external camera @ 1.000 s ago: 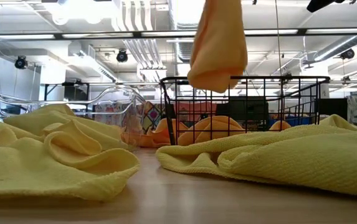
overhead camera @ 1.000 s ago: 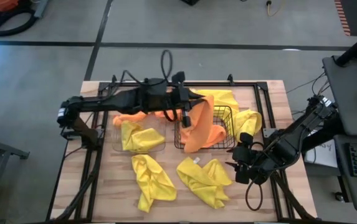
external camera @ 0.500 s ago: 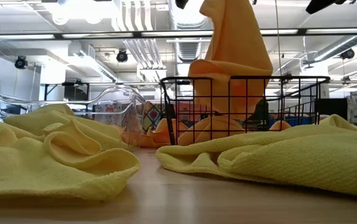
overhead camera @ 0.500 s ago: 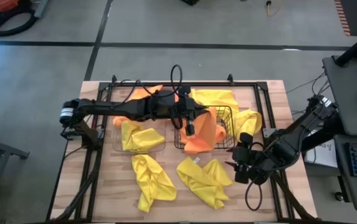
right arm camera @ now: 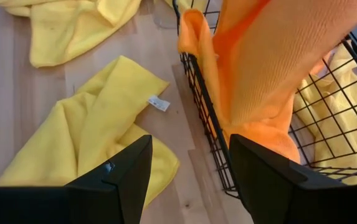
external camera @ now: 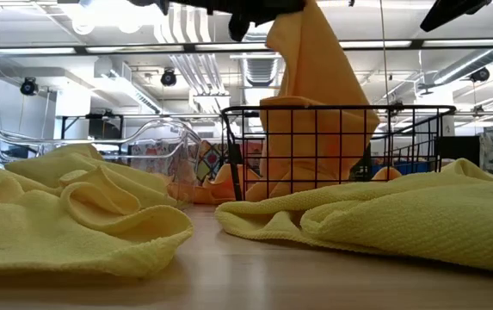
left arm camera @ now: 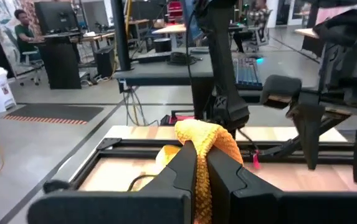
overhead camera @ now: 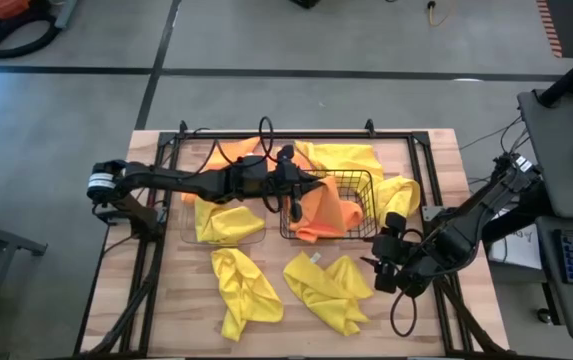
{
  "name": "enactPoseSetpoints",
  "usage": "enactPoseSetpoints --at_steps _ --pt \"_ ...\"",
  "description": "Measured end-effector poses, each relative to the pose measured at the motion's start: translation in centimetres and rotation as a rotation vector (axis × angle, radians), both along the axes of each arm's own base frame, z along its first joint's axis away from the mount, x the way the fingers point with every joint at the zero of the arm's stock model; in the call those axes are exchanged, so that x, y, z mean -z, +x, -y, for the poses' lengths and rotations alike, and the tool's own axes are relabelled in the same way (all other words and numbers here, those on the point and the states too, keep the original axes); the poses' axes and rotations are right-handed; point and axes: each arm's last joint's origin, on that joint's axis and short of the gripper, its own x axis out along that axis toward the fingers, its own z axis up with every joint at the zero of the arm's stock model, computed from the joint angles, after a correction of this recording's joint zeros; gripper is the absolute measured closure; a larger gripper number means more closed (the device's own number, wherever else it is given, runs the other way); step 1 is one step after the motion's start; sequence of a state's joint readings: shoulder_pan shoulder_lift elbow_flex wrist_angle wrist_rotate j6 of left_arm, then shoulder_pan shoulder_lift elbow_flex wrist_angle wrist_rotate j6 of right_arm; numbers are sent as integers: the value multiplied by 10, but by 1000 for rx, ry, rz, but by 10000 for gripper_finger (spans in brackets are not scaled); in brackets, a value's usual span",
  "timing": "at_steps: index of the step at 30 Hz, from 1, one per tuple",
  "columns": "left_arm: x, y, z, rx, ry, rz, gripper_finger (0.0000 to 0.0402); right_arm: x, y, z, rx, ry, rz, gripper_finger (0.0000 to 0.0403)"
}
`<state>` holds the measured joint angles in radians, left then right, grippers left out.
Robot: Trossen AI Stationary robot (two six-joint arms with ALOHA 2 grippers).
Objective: Sort microfiber towel by color & place in baskets
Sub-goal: Put the orange towel into the black wire basket
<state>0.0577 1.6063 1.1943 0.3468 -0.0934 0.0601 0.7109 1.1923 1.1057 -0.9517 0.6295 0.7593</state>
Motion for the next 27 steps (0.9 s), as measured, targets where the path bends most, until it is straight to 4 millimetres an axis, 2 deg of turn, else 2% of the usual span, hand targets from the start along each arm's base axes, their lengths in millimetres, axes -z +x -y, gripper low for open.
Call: enactPoseSetpoints --at_steps 6,14,22,27 --pt "20 -6 -9 -66 0 -59 401 0 1 -1 0 6 8 193" --pt "35 -9 -10 -68 -2 -102 401 0 1 -1 1 8 13 193" --pt "51 -10 -6 29 -70 -184 401 -1 1 0 12 -8 30 193" --pt "61 -5 -6 26 -109 -208 401 0 1 0 13 -11 29 193"
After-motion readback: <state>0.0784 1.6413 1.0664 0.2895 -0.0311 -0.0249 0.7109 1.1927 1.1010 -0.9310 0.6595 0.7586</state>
